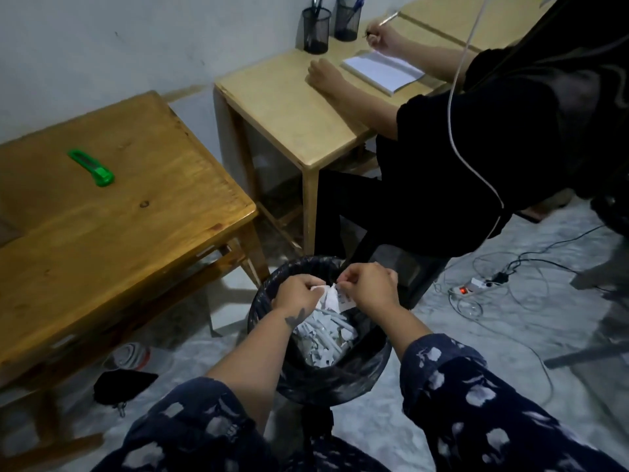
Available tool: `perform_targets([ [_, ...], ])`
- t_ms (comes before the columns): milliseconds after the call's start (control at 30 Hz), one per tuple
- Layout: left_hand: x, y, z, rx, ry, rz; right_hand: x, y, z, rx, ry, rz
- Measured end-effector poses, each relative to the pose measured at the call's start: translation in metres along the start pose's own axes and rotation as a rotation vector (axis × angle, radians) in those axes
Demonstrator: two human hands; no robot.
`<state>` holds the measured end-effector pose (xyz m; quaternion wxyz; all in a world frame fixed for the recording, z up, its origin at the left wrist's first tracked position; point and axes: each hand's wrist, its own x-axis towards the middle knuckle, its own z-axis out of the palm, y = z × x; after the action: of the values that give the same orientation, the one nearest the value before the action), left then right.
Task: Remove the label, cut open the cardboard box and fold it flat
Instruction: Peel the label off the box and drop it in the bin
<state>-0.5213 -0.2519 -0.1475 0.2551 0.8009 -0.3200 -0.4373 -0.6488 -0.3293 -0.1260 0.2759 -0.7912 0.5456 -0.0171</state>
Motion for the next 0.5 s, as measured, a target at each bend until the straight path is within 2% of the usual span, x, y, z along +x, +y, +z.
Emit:
perform_targets([
  [200, 0.014, -0.016, 0.011, 0.063, -0.081, -0.064, 0.007, 0.019, 0.017, 0.075, -0.129, 0.153],
  [333, 0.015, -0.019, 0.009, 0.005, -0.098, -0.088, 0.011, 0.017, 0.022, 0.194, -0.253, 0.145],
  [500, 0.006, -0.006, -0.019, -0.064, -0.083, -0.079, 0.016, -0.015, 0.009, 0.187, -0.287, 0.046],
])
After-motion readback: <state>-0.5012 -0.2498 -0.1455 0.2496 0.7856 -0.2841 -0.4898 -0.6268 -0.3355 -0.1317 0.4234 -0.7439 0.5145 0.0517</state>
